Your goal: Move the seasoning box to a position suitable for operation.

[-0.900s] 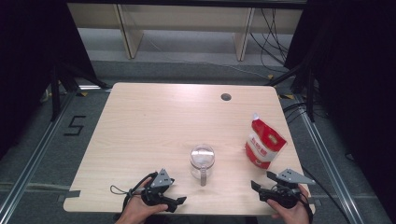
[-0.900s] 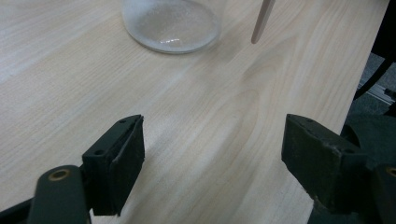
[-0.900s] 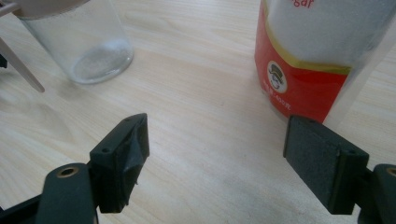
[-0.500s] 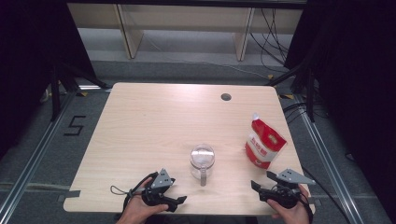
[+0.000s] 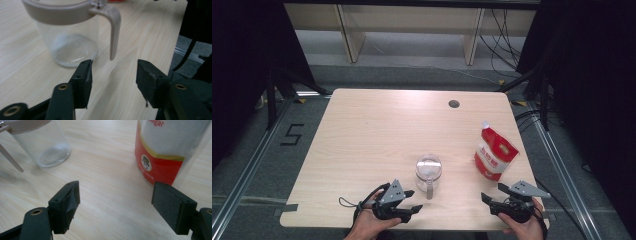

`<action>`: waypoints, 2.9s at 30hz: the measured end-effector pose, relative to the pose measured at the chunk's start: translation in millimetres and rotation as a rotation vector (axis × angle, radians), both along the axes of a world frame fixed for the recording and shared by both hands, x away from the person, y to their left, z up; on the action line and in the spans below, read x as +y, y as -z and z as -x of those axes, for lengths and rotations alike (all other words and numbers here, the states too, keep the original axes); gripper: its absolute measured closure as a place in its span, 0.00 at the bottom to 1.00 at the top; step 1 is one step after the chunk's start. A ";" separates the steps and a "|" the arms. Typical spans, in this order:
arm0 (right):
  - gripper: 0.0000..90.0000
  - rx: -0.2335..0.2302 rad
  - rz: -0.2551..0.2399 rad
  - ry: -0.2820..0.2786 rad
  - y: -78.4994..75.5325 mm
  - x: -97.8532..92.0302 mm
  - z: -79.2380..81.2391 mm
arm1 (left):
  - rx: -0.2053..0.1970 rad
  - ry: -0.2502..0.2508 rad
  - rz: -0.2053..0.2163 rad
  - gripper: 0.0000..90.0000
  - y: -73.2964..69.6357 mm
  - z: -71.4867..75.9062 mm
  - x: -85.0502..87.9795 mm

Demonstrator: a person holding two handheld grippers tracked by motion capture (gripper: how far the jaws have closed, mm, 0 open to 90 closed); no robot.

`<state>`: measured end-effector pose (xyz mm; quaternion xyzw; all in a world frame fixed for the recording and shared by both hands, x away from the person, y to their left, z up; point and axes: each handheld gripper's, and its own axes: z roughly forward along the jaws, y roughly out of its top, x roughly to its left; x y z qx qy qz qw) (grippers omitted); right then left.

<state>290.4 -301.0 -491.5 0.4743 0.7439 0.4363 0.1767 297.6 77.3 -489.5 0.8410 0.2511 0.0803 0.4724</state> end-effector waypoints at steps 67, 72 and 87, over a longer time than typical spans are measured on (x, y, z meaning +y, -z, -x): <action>0.27 -0.003 -0.015 -0.034 -0.4 2.5 0.0 | -0.067 -0.164 -0.058 0.78 3.0 -31.0 52.8; 0.27 -0.020 -0.004 -0.040 -0.2 1.7 -0.8 | -0.102 -0.142 -0.071 0.71 -0.5 -33.0 47.7; 0.27 -0.011 -0.025 -0.044 1.4 3.9 -1.5 | -0.133 -0.062 -0.059 0.81 -7.6 -42.6 40.0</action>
